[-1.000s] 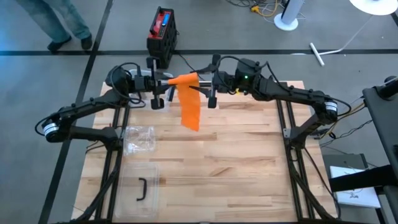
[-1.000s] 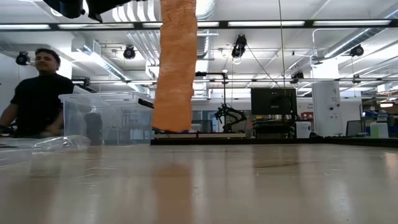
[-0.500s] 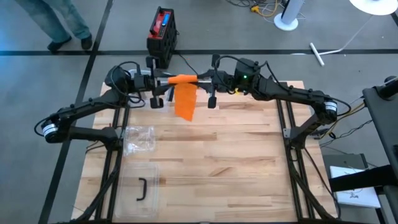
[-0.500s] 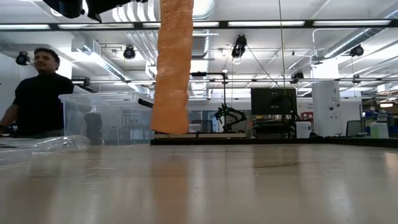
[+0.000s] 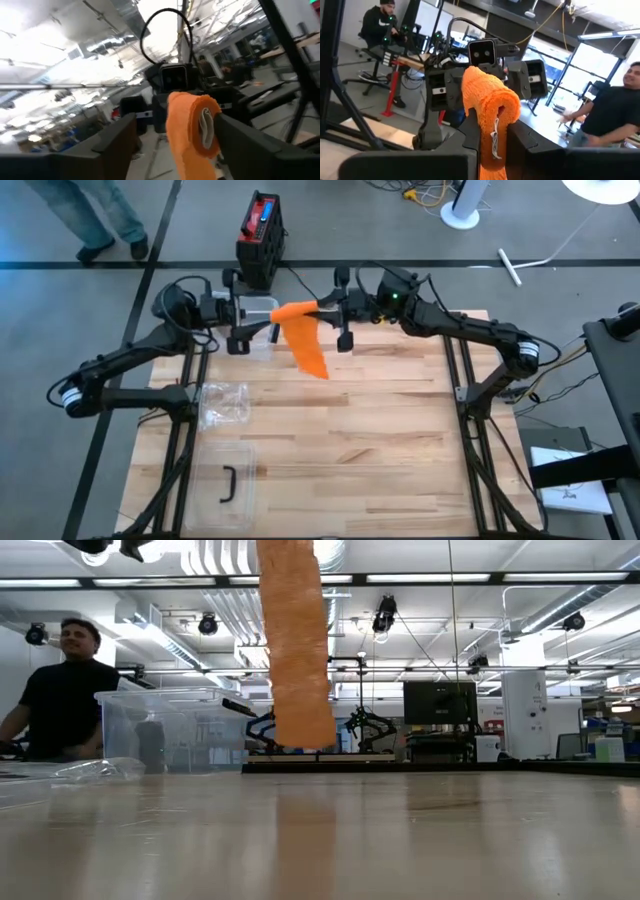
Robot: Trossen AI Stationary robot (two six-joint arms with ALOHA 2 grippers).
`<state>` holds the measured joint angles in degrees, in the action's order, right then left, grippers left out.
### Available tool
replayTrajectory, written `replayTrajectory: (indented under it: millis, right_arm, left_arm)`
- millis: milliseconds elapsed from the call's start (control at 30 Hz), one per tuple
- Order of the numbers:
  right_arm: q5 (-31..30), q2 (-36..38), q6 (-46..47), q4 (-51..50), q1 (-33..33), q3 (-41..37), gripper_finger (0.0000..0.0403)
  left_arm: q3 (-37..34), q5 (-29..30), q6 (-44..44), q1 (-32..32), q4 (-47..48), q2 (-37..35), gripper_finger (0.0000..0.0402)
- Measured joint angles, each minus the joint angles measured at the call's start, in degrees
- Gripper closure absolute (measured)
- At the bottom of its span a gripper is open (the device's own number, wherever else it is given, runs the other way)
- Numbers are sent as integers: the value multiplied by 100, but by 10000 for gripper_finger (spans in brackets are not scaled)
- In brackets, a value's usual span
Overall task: Roll bandage
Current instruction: Roll the orange bandage
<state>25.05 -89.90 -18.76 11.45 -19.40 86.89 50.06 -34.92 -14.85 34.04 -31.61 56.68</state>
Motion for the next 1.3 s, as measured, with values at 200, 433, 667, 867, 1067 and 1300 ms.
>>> replayTrajectory:
  millis: [200,433,667,867,1067,1300]
  right_arm:
    - [12,-188,127,471,-9,-7,366]
    - [-219,-214,125,456,10,-7,366]
    - [-250,-171,72,348,26,-7,366]
    - [-290,-170,78,362,35,-7,366]
    - [-410,-158,147,280,37,-4,360]
    - [-413,-156,273,206,37,-4,352]
  left_arm:
    - [742,-286,80,28,1209,247,120]
    - [1714,-845,-347,173,3144,575,147]
    - [2278,-967,-702,293,3881,795,167]
    - [2428,-1104,-695,310,3870,1142,175]
    - [2496,-1064,-710,338,3909,1115,243]
    - [2451,-1019,-863,394,4017,984,374]
